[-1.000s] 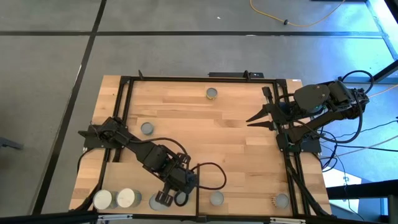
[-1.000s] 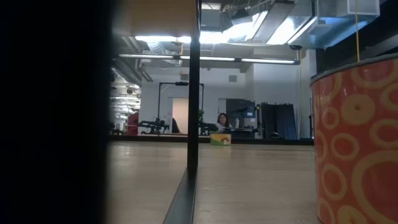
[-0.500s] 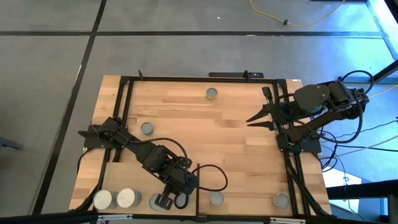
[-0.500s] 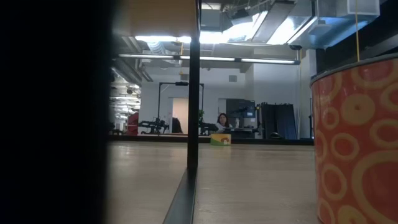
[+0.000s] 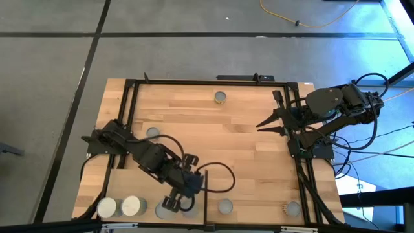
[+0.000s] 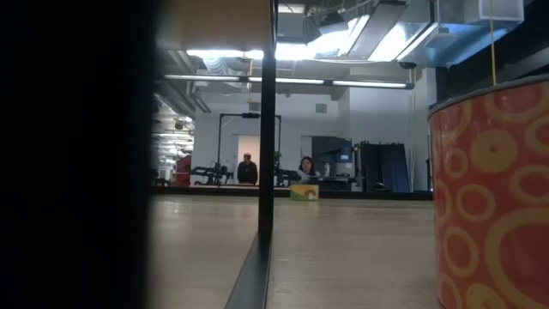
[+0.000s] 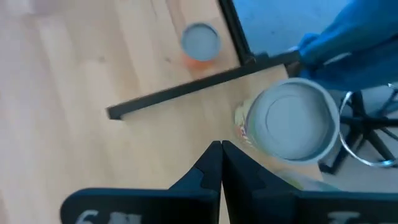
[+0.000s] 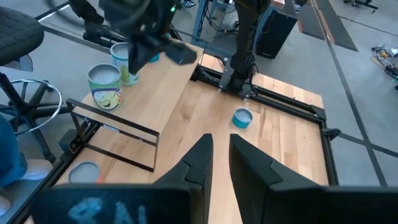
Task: Pick and place cans onto a shelf
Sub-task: Put the yellow can on the shelf
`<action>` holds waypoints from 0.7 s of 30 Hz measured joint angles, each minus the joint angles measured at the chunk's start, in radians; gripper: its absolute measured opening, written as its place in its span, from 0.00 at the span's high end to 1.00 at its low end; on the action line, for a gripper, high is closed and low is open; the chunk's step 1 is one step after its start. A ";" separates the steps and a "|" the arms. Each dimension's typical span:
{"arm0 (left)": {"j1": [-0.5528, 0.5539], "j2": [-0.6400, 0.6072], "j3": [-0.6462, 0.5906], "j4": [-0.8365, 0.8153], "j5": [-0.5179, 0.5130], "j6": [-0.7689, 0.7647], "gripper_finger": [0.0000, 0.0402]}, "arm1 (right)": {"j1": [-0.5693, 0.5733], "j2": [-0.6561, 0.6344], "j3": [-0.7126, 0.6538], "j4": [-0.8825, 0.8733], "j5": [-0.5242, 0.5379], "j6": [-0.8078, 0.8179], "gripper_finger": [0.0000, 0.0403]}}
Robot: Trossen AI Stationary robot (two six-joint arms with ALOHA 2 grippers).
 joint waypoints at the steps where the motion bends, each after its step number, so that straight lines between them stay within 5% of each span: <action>1: 0.003 -0.007 0.008 0.000 -0.016 0.000 1.00 | 0.000 0.000 0.000 -0.002 0.000 0.000 0.86; 14: -0.005 -0.251 0.006 -0.030 -0.290 0.019 1.00 | 0.000 0.000 0.000 -0.052 0.000 0.000 0.86; 21: -0.014 -0.405 -0.176 -0.027 -0.327 0.010 1.00 | 0.000 0.000 0.000 -0.051 0.000 0.021 0.86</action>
